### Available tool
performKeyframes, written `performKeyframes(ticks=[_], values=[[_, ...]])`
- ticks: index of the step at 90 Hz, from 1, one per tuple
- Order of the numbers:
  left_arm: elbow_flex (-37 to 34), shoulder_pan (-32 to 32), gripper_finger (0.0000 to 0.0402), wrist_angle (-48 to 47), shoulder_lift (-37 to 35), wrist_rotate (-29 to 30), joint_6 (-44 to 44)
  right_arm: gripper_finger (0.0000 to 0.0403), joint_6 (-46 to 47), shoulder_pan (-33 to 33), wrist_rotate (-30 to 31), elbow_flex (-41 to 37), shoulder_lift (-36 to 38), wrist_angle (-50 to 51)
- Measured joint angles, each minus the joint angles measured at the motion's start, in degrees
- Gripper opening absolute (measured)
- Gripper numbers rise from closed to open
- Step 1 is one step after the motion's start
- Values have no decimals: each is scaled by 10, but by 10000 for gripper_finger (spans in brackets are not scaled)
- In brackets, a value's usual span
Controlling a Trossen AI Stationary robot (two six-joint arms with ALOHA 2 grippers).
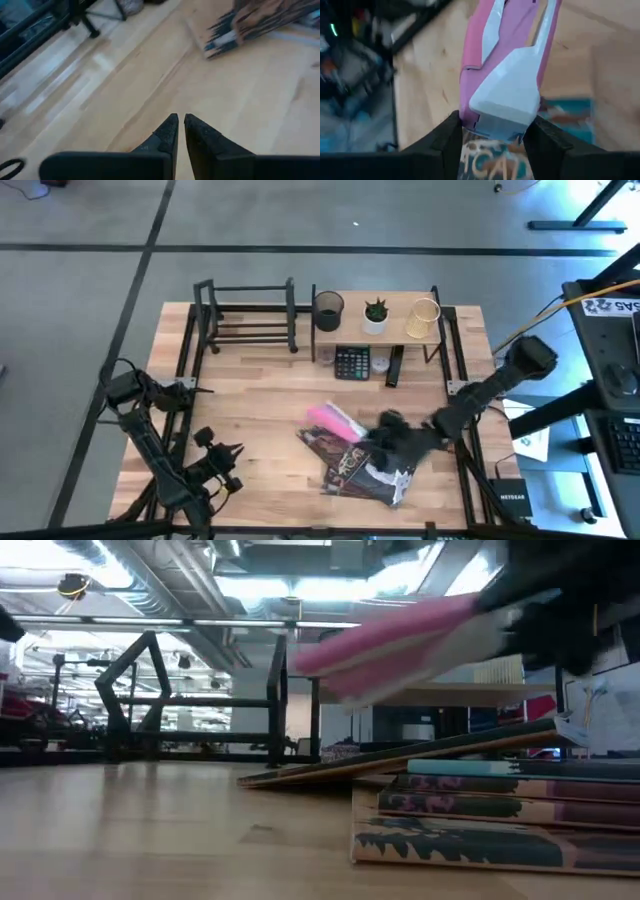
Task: Stock shelves
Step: Put the pink stapler under the shelf
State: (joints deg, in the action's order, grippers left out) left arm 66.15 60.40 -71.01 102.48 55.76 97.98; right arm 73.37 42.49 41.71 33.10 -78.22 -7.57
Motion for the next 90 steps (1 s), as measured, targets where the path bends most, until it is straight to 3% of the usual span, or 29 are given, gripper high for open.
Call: performKeyframes(ticks=[15,29,42,60,76,90], values=[[0,-36,17,90,0,19,-104,152,244,134,220,-57,-11,-23],[0,-73,17,199,0,33,-245,152,430,201,307,-72,-41,7],[4,-105,17,280,0,41,-335,152,573,204,301,-73,-90,48],[45,-134,17,295,0,42,-389,152,583,194,280,-73,-123,18],[71,-144,17,301,0,40,-428,152,576,194,213,-87,-122,-4],[98,-143,17,302,0,-22,-418,145,581,194,186,-113,-121,-59]])
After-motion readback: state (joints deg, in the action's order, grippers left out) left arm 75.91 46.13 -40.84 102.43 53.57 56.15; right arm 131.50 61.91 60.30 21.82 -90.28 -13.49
